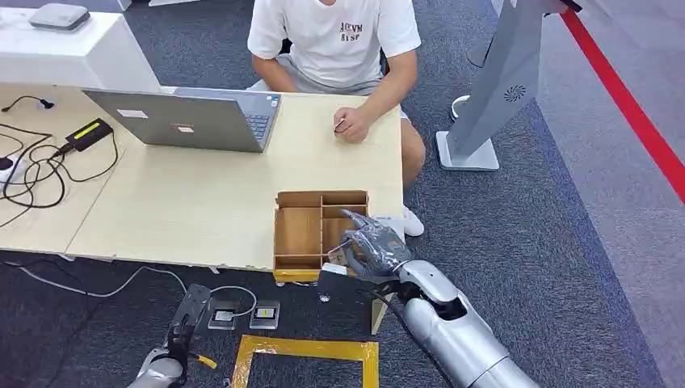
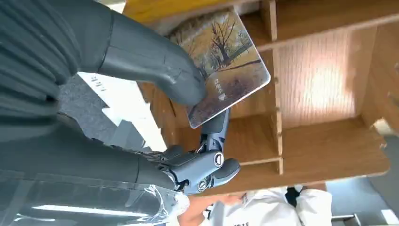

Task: Pass the card to the sensor for recognition and then transmit it.

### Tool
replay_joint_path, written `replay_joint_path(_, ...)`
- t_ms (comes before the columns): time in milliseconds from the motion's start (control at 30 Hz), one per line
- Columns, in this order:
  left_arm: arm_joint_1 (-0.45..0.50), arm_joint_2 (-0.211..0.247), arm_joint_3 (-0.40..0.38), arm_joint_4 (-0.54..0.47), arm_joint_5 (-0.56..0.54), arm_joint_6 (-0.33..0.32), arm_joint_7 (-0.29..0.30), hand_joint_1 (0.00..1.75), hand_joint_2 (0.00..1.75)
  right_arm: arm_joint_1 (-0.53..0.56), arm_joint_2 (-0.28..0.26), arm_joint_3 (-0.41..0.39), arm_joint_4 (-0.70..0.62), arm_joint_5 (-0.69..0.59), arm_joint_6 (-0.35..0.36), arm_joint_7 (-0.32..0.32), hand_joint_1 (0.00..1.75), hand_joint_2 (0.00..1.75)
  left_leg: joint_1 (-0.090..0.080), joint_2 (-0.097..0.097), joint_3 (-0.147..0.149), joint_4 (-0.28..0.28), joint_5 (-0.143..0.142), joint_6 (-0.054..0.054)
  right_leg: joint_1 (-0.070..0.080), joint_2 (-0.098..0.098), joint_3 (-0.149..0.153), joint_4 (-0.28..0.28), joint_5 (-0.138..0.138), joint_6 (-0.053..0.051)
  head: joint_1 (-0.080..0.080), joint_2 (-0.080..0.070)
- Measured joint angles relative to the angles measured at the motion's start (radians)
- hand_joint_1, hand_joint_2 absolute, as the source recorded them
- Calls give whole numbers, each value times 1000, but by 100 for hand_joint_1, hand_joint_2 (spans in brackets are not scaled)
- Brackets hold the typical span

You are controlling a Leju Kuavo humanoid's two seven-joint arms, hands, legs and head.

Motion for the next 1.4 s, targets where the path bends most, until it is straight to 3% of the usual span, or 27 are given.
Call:
replay_joint_path(233,1,0,-1,0,0,-11,0,0,0,-9,-2,-15,-15,-2,-8,24,175,175,0,0,0,0,0,0,0,0,0,0,0,0,0,0)
replay_joint_path(533,1,1,-3,0,-3,-14,0,0,0,-68,-32,-93,-107,-17,19,43,175,175,0,0,1,0,0,0,0,0,0,0,0,0,0,0)
replay_joint_path(1033,-1,1,-5,0,-7,-14,0,0,0,-93,-57,-144,-167,-19,22,44,175,175,0,0,1,0,0,0,0,0,0,0,0,0,0,0)
replay_joint_path(1233,-9,1,-7,0,-21,-32,0,0,0,-109,-58,-152,-167,3,14,23,175,175,0,0,0,0,0,0,0,0,0,0,0,0,0,0)
replay_joint_path(1400,-17,2,-10,-10,-24,-50,8,0,0,-202,-58,-155,-113,42,-31,-45,175,175,0,0,0,0,0,0,0,0,0,0,0,0,0,0)
